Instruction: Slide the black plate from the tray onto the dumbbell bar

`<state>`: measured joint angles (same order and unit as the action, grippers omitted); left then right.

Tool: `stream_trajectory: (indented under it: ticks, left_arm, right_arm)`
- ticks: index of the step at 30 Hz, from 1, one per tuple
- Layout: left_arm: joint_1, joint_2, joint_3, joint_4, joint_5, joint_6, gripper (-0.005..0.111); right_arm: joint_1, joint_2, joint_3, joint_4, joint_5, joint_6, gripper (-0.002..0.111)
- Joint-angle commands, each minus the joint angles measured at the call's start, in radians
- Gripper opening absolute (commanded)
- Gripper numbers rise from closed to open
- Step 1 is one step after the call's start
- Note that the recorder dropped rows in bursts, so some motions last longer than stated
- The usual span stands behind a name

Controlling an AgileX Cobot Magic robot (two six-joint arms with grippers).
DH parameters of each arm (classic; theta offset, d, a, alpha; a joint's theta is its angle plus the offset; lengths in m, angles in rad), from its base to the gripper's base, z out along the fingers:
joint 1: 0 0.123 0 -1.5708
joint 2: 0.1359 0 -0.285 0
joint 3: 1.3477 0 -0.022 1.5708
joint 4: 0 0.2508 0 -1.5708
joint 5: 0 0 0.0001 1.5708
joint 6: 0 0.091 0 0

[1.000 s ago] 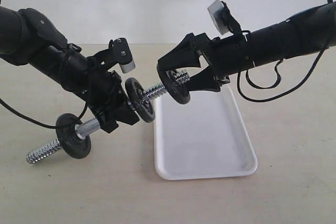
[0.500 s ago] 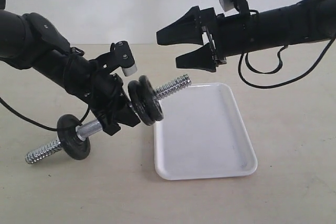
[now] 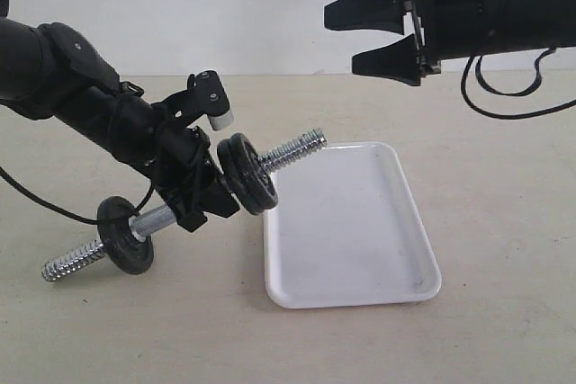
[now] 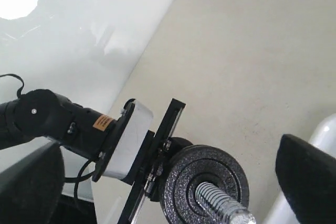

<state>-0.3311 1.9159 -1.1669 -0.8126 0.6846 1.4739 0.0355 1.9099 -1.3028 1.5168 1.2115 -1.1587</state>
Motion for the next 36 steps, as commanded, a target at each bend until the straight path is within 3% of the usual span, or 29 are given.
stream_trajectory:
  ticks: [1,21,36]
  left_arm:
    - [0.002,-0.055,-0.029,-0.115,-0.008,-0.083,0.004]
    - [0.002,-0.13,-0.035,-0.3,-0.038,-0.265,0.004]
    - [0.024,-0.194,-0.035,-0.304,-0.084,-0.452,0.004]
  right_arm:
    - [-0.048,-0.029,-0.006,0.003,0.01,-0.01,0.103]
    - [-0.055,-0.041,-0.006,-0.056,0.01,-0.003,0.103]
    - [-0.055,-0.041,-0.006,-0.105,0.01,0.004,0.103]
